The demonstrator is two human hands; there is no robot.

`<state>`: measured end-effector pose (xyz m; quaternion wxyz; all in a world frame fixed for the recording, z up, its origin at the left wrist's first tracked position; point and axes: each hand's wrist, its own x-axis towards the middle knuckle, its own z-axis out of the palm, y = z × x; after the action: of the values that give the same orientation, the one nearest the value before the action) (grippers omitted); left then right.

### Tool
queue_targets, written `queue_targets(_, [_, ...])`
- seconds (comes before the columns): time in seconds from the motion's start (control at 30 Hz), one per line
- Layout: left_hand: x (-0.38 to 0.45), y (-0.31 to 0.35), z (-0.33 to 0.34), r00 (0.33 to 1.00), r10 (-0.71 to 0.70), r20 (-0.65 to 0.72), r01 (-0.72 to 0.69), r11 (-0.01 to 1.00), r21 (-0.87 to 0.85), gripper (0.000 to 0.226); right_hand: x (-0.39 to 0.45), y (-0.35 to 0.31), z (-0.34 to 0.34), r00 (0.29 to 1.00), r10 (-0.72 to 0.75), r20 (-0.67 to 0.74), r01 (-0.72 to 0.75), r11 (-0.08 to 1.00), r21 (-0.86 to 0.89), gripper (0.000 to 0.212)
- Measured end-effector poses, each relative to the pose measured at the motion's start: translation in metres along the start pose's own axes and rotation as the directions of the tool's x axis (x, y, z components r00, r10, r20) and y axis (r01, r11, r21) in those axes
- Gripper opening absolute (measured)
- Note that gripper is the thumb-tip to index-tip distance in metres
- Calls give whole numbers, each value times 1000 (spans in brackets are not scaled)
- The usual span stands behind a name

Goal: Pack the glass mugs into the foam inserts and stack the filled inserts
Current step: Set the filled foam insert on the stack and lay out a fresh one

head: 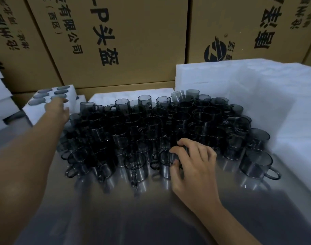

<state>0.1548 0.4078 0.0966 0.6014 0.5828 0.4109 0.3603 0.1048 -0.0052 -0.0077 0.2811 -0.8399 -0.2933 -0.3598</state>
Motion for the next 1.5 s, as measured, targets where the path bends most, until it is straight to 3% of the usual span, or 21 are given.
queue_targets(0.1, [-17,8,10,998,-26,49,29,998,-62,40,0,0,-2,1000,13,22,-13,1000,18,27])
queue_targets(0.27, [-76,13,33,997,56,62,-58,998,30,54,0,-1,-5,998,24,55,-26,999,41,27])
queue_targets(0.43, [-160,-6,50,935,331,130,-351,915,199,47,-4,-1,-15,998,43,53,-45,998,48,23])
queue_targets(0.57, [-238,-36,53,816,496,297,-562,800,210,44,-10,2,-31,993,113,33,-113,994,7,23])
queue_targets(0.67, [-302,-70,55,681,607,410,-720,658,220,44,-14,4,-48,983,184,-6,-184,982,-31,26])
queue_targets(0.8, [-363,-109,57,536,644,545,-821,547,160,45,-19,26,-78,965,241,-107,-252,961,-113,28])
queue_targets(0.9, [-380,-130,49,464,631,621,-860,490,144,45,-20,66,-113,930,306,-205,-356,888,-292,30])
queue_targets(0.97, [-382,-136,43,453,617,643,-867,474,156,44,-18,99,-137,874,468,-132,-476,765,-433,36])
queue_targets(1.03, [-382,-136,38,467,616,635,-861,479,169,43,-17,126,-157,738,674,16,-556,622,-552,46])
queue_targets(1.1, [-384,-132,36,482,606,633,-851,495,174,42,-19,138,-167,639,756,142,-531,567,-630,48])
queue_targets(1.5, [-389,-129,21,458,555,694,-850,501,160,34,-32,64,-158,737,599,314,-475,789,-391,30])
